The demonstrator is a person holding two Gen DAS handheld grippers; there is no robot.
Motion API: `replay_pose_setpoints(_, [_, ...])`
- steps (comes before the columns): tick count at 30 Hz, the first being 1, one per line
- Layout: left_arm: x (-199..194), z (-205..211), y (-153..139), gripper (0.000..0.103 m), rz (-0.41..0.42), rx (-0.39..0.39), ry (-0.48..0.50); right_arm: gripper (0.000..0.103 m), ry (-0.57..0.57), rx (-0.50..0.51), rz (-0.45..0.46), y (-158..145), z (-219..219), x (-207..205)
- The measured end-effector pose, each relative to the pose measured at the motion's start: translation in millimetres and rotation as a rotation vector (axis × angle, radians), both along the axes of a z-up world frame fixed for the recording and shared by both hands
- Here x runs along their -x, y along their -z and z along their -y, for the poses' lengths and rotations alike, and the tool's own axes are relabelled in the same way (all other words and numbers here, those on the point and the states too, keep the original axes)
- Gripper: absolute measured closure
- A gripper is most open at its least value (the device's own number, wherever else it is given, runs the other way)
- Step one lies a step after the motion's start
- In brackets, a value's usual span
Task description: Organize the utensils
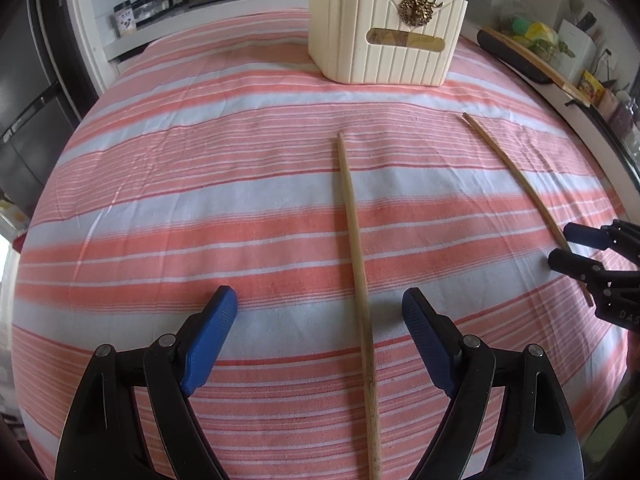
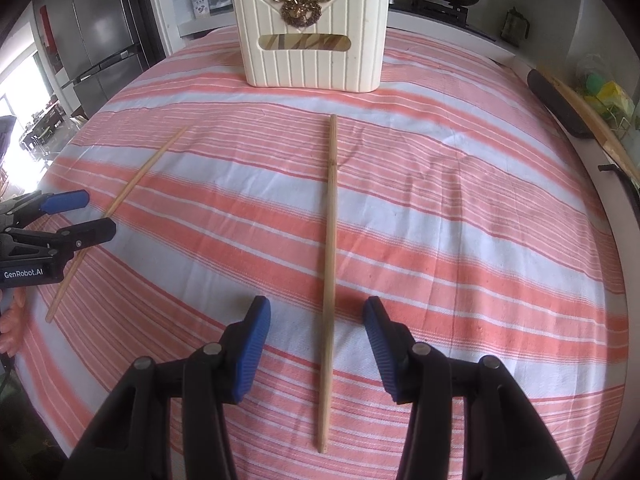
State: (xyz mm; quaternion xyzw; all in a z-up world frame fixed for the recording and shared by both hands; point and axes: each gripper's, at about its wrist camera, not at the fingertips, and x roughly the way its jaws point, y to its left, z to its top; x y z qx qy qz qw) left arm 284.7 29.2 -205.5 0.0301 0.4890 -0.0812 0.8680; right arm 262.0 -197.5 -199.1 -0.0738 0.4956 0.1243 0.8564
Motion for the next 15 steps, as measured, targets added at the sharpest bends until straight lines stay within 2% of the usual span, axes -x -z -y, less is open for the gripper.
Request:
replay_pose_setpoints(8, [-1,5,3,0.012,-0.01,-0.031,0.033,0.053,-0.024,0.012,-0.013,0,-2,0])
replay_pose_setpoints(15, [-20,4,1,0.012,-0.083,-0.02,0.118,0.053,-0.109,0.048,-0.16,-5,-3,-21])
